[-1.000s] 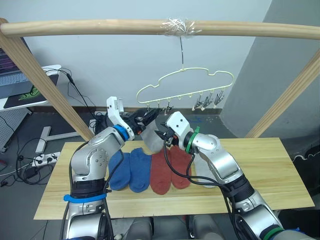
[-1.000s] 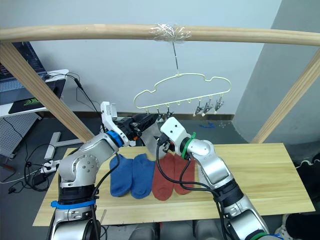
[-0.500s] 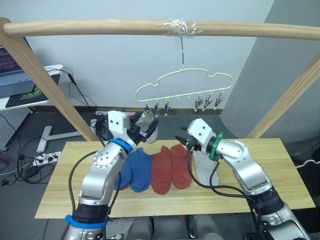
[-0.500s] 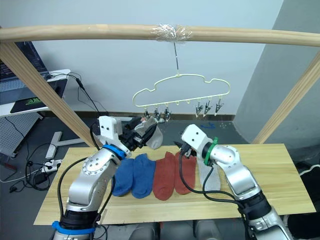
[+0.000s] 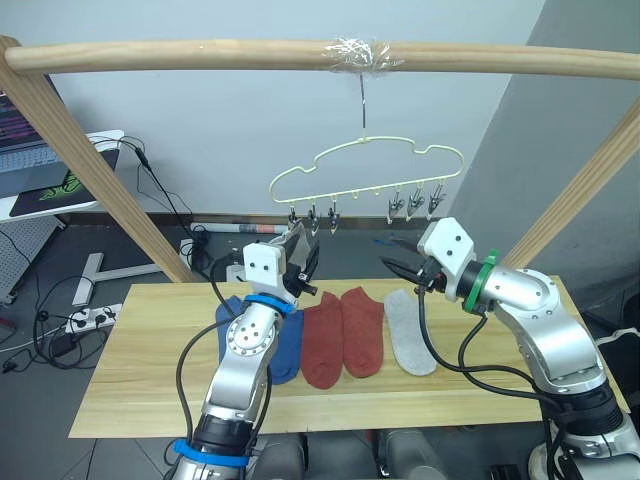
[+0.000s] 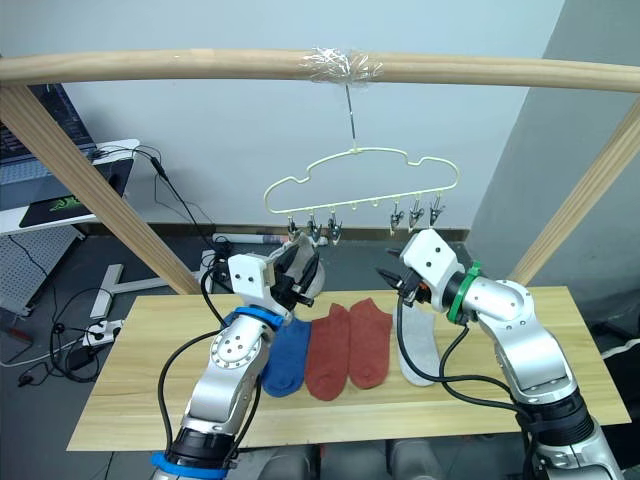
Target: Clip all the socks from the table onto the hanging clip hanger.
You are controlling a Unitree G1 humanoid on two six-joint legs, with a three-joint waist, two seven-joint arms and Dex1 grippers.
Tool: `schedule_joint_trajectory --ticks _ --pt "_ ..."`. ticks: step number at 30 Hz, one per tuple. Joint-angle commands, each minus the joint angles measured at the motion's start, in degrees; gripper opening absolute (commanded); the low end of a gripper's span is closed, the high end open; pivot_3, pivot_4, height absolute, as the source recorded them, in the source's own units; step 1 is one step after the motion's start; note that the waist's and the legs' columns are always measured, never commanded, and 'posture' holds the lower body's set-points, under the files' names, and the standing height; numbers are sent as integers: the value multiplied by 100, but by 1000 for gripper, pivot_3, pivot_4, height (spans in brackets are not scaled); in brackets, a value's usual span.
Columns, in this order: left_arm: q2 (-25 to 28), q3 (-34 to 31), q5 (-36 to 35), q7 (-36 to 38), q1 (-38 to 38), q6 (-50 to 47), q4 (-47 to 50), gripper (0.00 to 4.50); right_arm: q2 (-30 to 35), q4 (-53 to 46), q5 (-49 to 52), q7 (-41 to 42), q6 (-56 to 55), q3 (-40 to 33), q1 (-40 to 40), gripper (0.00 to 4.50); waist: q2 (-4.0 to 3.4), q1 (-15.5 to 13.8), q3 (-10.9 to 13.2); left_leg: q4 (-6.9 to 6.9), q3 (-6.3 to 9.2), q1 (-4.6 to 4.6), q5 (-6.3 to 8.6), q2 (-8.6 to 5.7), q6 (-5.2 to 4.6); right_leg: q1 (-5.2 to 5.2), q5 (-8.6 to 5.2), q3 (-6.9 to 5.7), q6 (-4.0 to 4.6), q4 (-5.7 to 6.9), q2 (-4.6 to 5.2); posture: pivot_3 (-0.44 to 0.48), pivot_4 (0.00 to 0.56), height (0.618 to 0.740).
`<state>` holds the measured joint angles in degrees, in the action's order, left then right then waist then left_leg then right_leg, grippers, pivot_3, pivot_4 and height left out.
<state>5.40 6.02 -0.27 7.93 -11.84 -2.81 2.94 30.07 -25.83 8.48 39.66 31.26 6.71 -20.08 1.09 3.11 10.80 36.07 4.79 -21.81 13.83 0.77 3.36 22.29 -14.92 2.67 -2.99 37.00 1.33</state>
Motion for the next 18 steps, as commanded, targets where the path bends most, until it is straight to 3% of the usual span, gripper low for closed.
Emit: schedule_joint_trajectory --ticks 1,18 --pt "-117 -41 119 -178 -227 258 -137 1899 88 -315 176 -8 109 -191 -85 1794 0 6 0 0 -1 0 0 0 0 0 0 0 0 0 0 -107 177 737" --pt "-390 -160 370 -635 -1252 797 -1283 1899 254 -486 804 309 129 -222 -91 1794 0 15 0 -1 0 -1 0 -1 0 0 0 -1 -3 -1 -1 -119 165 737"
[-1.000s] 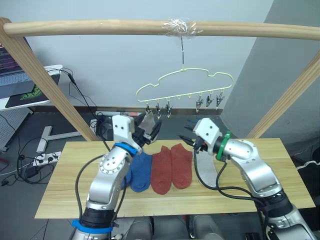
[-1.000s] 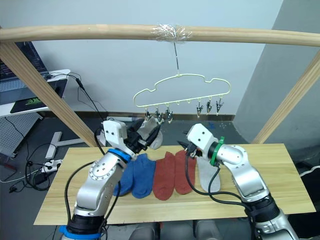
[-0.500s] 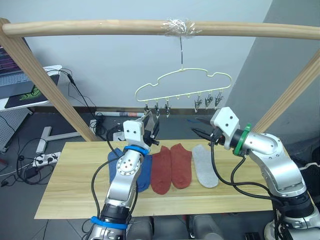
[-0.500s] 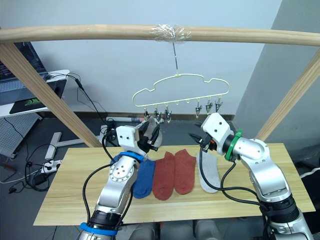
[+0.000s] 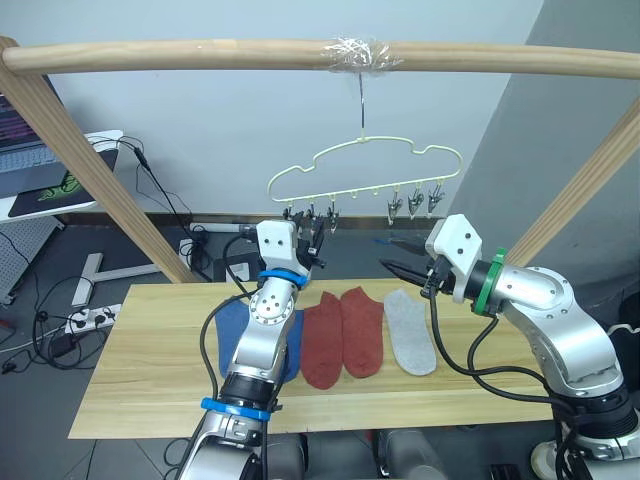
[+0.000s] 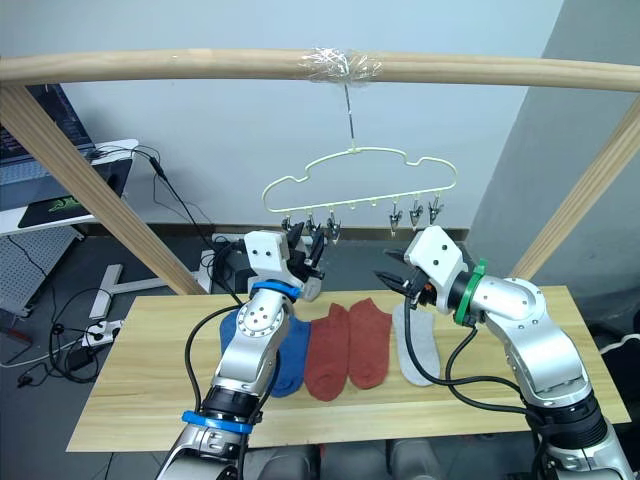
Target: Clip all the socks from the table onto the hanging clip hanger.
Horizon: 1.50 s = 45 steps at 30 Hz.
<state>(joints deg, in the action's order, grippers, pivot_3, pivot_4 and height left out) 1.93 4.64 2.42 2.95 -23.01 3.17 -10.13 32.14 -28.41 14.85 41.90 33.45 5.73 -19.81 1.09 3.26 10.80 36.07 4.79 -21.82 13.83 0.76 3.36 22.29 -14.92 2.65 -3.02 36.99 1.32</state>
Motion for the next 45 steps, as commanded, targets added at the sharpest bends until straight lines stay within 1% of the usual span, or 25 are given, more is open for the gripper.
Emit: schedule_joint_trajectory --ticks 1,12,15,17,19,21,22,25,29,31,34,38,40,45 --pt "-46 -35 123 -173 -157 229 8 1899 52 -220 190 100 -96 -115 -132 1794 0 1 0 0 0 0 0 0 0 0 0 0 0 1 0 -119 165 737" --pt "-60 -93 55 -160 -327 429 -122 1899 138 -129 252 105 -172 -79 -136 1794 0 0 0 0 0 0 0 0 0 0 0 0 -1 1 0 -114 158 737" --pt "-59 -100 34 -135 -320 412 -119 1304 148 -134 265 99 -168 -69 -123 1794 0 0 0 0 0 1 0 0 0 0 1 -1 -1 2 0 -114 156 737" --pt "-56 -107 36 -128 -305 390 -102 743 150 -142 277 94 -151 -65 -108 1794 0 1 0 1 0 1 0 0 0 0 1 -1 -1 2 0 -113 155 737" --pt "-49 -109 48 -122 -292 372 -74 316 148 -151 287 90 -130 -59 -85 1794 0 0 -1 1 0 0 0 0 0 0 1 0 -1 2 0 -109 154 737" --pt "-38 -117 51 -119 -277 343 -26 8 128 -157 321 72 -79 -66 -51 1794 0 0 -1 1 0 1 0 0 0 0 1 0 -1 2 0 -107 153 737" --pt "-27 -125 50 -117 -272 324 8 8 109 -152 331 50 -63 -72 -35 1794 0 0 -1 1 0 1 0 0 0 0 1 0 -1 3 0 -107 153 737" --pt "14 -149 40 -111 -259 269 104 0 60 -93 310 -31 -73 -89 21 2380 1 0 -1 1 0 1 0 0 0 0 1 0 -1 4 0 -107 153 737" --pt "81 -165 -24 -5 -212 152 279 0 -47 269 -93 -329 -432 26 327 3779 3 -4 -2 2 1 2 0 0 0 -1 1 0 -1 4 0 -92 151 737" --pt "143 -162 -116 147 -168 20 439 0 -264 927 -688 -954 -808 181 579 4455 6 -4 -6 1 0 1 0 0 0 -1 1 -1 0 4 0 -90 151 737" --pt "199 -178 -183 285 -122 -147 593 0 -640 1829 -1250 -1653 -1225 281 681 4486 6 -3 -7 1 -3 2 0 0 1 0 10 2 14 6 1 -89 152 737" --pt "286 -166 -251 454 -87 -322 751 0 -1265 3009 -1519 -2333 -1592 228 640 4486 6 1 -7 2 -5 7 -1 2 0 0 12 4 18 11 0 -74 154 737" --pt "307 -162 -267 512 -86 -385 799 0 -1525 3579 -1526 -2510 -1705 163 575 4486 5 -1 -8 2 -3 7 -1 2 0 0 13 4 20 13 -1 -62 154 737" --pt "333 -168 -314 610 -96 -498 854 0 -1795 4843 -1706 -2608 -2116 249 315 4486 4 -9 -8 3 -7 6 -1 -1 0 -1 18 7 27 10 2 -59 154 737"
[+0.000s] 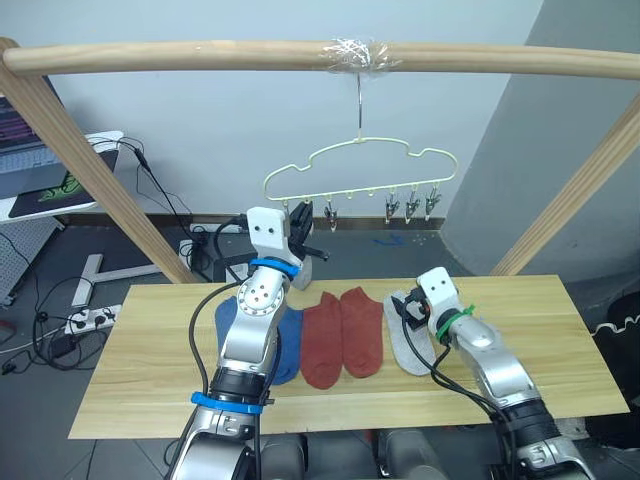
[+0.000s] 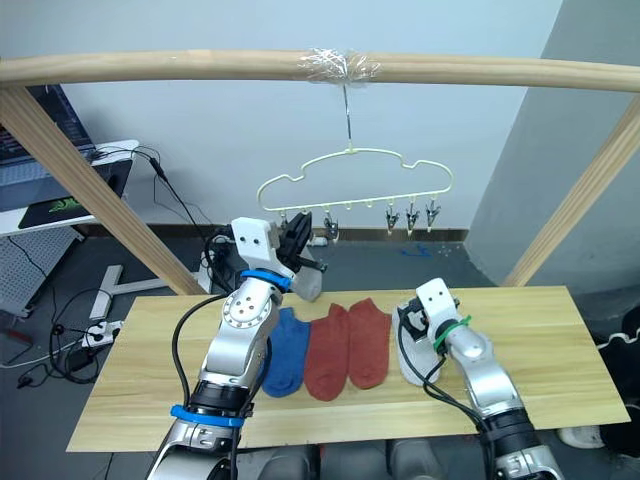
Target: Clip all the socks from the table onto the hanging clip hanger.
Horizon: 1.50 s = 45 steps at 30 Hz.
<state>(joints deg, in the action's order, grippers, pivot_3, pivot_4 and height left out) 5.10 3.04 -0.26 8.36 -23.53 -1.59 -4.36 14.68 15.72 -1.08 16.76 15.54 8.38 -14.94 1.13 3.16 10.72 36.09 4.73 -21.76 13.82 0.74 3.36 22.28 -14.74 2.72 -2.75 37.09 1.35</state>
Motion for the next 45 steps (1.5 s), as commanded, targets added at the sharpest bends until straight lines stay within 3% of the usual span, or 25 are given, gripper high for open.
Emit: schedule_joint_trajectory --ticks 1,4,7,13,18,23,29,36,45 --pt "22 -8 -56 86 -46 -35 284 0 -89 613 -124 -112 -381 -30 -223 4486 0 0 0 0 1 1 0 0 0 0 0 -1 0 0 0 -51 154 737" --pt "33 -8 -65 124 -43 -75 305 0 -217 1030 -61 -62 -400 -83 -361 4486 0 2 0 -1 3 2 0 3 0 0 0 -2 0 2 -3 -50 154 737" --pt "47 -18 -74 159 -44 -102 305 0 -340 1300 19 -15 -322 -152 -435 3861 -2 5 -1 -2 2 2 0 3 0 0 0 -2 1 3 -3 -48 153 737" --pt "100 -45 -164 283 -32 -189 309 0 -399 1340 84 84 -278 -194 -384 1675 -4 4 -3 1 3 4 0 3 0 -2 0 -1 0 7 -3 -49 152 737" --pt "233 -140 -489 584 -25 -462 450 0 -261 656 45 398 -293 -92 -204 13 -4 6 -3 0 3 4 0 3 0 -1 0 -2 0 7 -3 -54 151 737" --pt "529 -319 -1133 1203 -99 -1104 774 0 62 -699 106 968 -93 85 -41 13 -5 21 -3 0 2 2 0 4 0 1 -3 -1 -5 7 -4 -59 156 737" --pt "904 -822 -2542 1869 -475 -2789 1021 0 321 -2095 413 1933 52 469 -174 13 -4 21 -3 2 9 4 0 5 -1 0 -10 -7 -18 10 -7 -62 156 737" --pt "1232 -1212 -3572 2180 -804 -4053 1001 0 392 -2485 522 2405 131 809 -388 13 -4 15 -3 2 11 0 0 5 0 0 -4 -9 -8 7 -5 -57 153 737" --pt "1378 -1256 -3943 2318 -904 -4496 960 0 610 -2839 491 2779 98 1243 -179 13 -4 9 -3 2 15 0 0 5 0 0 -3 -13 -5 7 -5 -61 153 737"
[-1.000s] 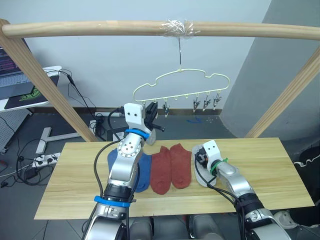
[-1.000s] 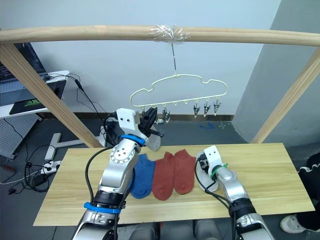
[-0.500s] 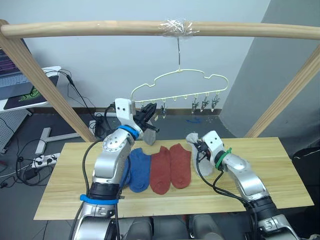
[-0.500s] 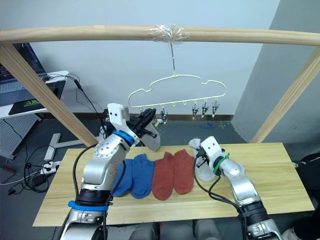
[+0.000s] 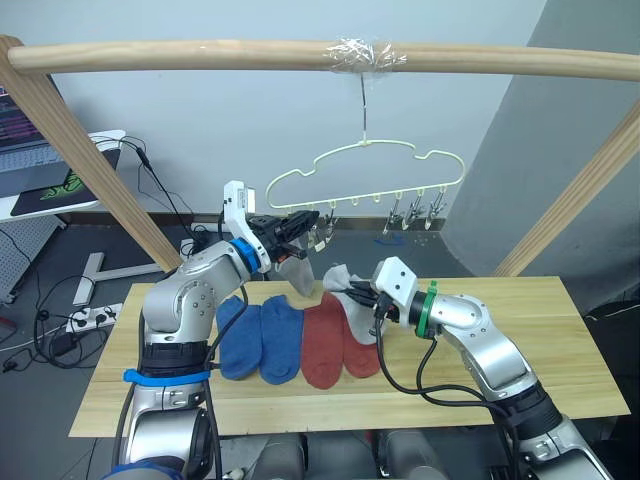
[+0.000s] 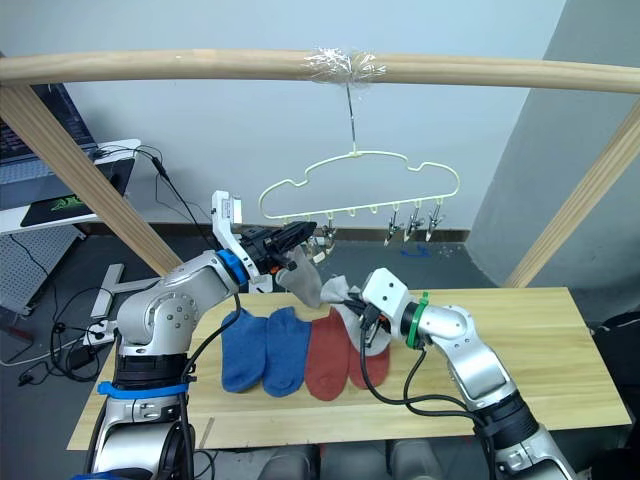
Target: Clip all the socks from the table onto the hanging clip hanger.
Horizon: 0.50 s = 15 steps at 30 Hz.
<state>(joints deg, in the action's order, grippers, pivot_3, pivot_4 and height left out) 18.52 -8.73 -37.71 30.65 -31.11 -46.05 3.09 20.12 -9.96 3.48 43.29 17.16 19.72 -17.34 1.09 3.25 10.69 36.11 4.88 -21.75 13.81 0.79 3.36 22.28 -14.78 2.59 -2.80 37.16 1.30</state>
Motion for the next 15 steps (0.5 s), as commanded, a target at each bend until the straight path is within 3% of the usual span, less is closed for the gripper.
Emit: schedule_joint_trajectory --ticks 1,15 --pt "36 -92 -242 92 -145 -95 217 0 82 -291 24 147 -75 135 85 13 0 1 0 0 -1 0 0 0 0 0 0 0 0 0 0 -61 153 737" --pt "204 -162 -563 202 -123 -521 261 0 -154 75 -63 -113 -277 145 -217 13 0 2 0 1 -2 1 -1 0 1 0 2 3 2 1 0 -62 148 737"
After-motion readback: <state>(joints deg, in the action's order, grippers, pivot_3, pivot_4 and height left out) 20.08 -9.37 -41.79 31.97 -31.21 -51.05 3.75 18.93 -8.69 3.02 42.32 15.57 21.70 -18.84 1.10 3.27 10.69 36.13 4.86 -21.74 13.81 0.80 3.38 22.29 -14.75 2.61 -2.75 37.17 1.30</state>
